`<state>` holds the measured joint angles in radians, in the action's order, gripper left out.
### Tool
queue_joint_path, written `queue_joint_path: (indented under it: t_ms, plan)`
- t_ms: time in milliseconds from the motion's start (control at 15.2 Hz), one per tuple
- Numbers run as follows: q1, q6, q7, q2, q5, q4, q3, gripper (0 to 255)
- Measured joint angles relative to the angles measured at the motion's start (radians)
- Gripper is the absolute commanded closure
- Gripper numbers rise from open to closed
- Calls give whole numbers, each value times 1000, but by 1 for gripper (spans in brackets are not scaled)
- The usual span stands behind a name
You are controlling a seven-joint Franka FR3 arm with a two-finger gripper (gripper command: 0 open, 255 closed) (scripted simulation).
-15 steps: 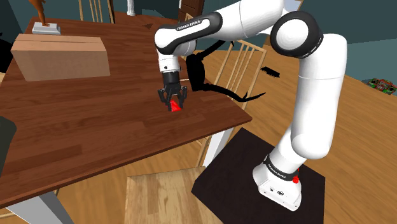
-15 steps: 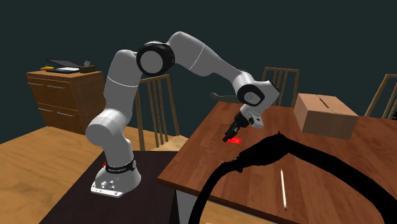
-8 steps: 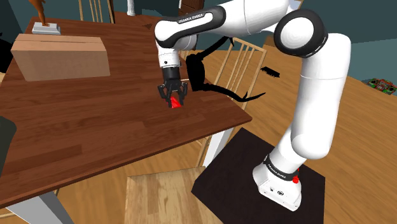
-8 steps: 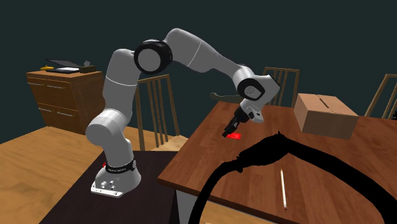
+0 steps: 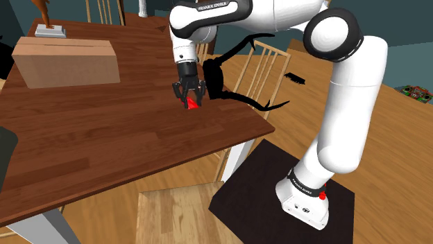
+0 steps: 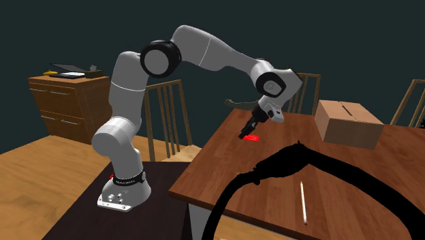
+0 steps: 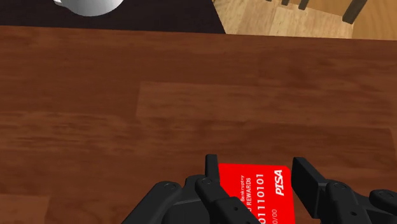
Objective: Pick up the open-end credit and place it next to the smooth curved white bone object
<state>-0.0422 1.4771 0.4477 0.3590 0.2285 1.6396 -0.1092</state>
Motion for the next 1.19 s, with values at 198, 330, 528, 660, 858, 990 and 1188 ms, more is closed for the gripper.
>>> queue_joint_path:
  t_ms: [198,330,528,660,858,990,1188]
  plan:
    - [1,-34,8,-15,2,-21,-1,255]
    - [2,-57,12,-21,3,-37,-1,255]
    - [3,-94,21,-24,5,-72,-2,255]
    - [4,-119,27,-27,6,-95,-2,255]
    - [5,-153,35,-37,8,-120,-3,255]
    - [5,-178,42,-37,10,-145,-3,255]
    - [0,-204,59,-38,16,-175,-8,255]
